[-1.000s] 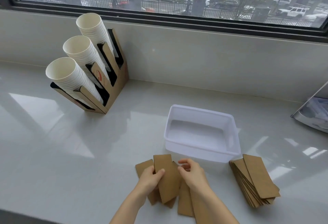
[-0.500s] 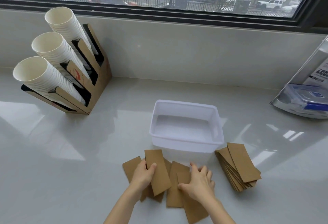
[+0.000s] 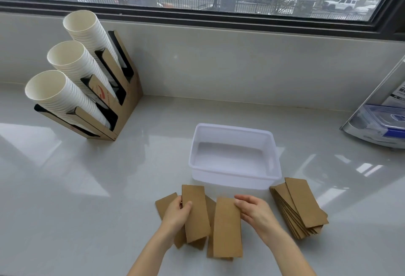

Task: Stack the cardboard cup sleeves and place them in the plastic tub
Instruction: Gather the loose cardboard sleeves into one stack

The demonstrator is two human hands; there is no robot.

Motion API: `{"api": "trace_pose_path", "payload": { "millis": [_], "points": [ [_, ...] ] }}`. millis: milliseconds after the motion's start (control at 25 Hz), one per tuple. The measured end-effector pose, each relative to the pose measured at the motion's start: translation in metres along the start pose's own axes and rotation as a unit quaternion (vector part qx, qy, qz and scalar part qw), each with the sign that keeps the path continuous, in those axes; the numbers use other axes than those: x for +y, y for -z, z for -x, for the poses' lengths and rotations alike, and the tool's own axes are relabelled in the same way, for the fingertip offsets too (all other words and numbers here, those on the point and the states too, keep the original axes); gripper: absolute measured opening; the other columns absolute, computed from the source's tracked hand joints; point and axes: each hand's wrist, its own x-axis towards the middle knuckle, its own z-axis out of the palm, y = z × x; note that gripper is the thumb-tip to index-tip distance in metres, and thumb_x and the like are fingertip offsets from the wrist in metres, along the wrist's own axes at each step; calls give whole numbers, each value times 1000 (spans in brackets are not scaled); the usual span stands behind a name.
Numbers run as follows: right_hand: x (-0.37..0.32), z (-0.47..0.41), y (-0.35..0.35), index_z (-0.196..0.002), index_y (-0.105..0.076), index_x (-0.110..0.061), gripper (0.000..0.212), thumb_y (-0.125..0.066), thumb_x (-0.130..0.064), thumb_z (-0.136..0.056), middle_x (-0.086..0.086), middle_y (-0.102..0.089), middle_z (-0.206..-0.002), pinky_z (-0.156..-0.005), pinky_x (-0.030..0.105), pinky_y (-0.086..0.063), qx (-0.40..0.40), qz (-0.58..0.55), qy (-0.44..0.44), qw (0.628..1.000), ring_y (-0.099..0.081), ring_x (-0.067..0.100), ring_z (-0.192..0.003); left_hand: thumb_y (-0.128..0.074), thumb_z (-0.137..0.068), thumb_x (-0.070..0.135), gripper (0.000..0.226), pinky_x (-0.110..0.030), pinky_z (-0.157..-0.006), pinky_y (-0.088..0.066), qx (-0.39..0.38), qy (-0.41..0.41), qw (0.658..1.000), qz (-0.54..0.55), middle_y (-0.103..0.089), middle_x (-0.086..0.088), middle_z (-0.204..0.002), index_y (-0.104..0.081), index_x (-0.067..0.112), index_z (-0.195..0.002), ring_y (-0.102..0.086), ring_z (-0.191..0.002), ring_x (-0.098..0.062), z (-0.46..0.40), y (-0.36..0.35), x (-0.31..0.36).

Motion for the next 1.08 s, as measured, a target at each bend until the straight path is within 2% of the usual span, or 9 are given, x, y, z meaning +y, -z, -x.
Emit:
{"api": "trace_pose_path", "payload": {
  "millis": [120,360,480,600,680,760,920,1000,1080],
  "points": [
    [-9,1,-13,-102,-59,-7,16,-56,-4,-87,10,-66,-97,-58,13,-55,-26,-56,3,998,-65,16,-84,-37,-95,20,19,-30,-80,-49,-42,21,999,1,-62,3,-98,-53,19,-105,-59,-95,-17,5,-3,1],
    [-12,-2,-48,-100,-58,-5,17,-58,2,-85,5,-59,-82,-64,21,-52,34,-46,44,997,-58,13,-74,-37,-95,30,22,-38,-98,-48,-109,54,991,56,-65,1,-107,-57,25,-102,-61,-104,-17,10,-4,12],
    [-12,-3,-55,-93,-58,-9,12,-59,0,-85,4,-58,-81,-61,17,-50,41,-19,54,998,-57,11,-72,-49,-92,23,20,-33,-91,-52,-124,2,991,46,-65,-3,-114,-54,21,-111,-62,-106,-19,14,0,11],
    [-9,-5,-56,-89,-60,-15,8,-58,-7,-86,7,-61,-88,-66,20,-49,38,19,68,997,-58,13,-77,-47,-92,16,26,-30,-91,-50,-104,-15,994,23,-62,-5,-116,-50,16,-118,-60,-107,-21,16,4,9],
    [-4,-7,-50,-90,-61,-17,7,-58,-11,-87,11,-64,-98,-72,24,-47,59,78,83,992,-59,16,-86,-44,-93,17,28,-29,-90,-50,-77,-10,997,9,-62,-4,-116,-49,15,-121,-59,-107,-20,14,8,8],
    [2,-9,-40,-104,-60,-16,19,-60,-15,-85,14,-61,-114,-79,26,-47,76,179,78,978,-55,18,-96,-41,-94,18,30,-23,-79,-49,-48,-10,999,-8,-60,0,-113,-47,16,-123,-57,-105,-18,13,10,6],
    [14,-7,-34,-135,-34,-24,68,-66,-36,-76,11,-30,-135,-107,36,-31,72,492,3,868,-28,28,-130,-38,-94,20,25,-22,-71,-46,-17,-2,1000,9,-57,10,-95,-45,23,-118,-56,-94,-15,11,13,5],
    [17,-5,-38,-135,-30,-25,75,-68,-39,-72,10,-24,-134,-108,34,-27,80,532,0,843,-24,27,-130,-38,-95,20,19,-25,-74,-46,-14,0,1000,13,-55,13,-91,-45,25,-112,-56,-91,-13,10,14,5],
    [18,-6,-39,-130,-36,-24,69,-70,-37,-72,9,-25,-132,-107,33,-28,95,516,10,851,-24,27,-129,-38,-95,20,15,-23,-70,-46,-14,0,1000,15,-55,13,-90,-43,25,-108,-56,-87,-10,12,16,6]
  ]
}}
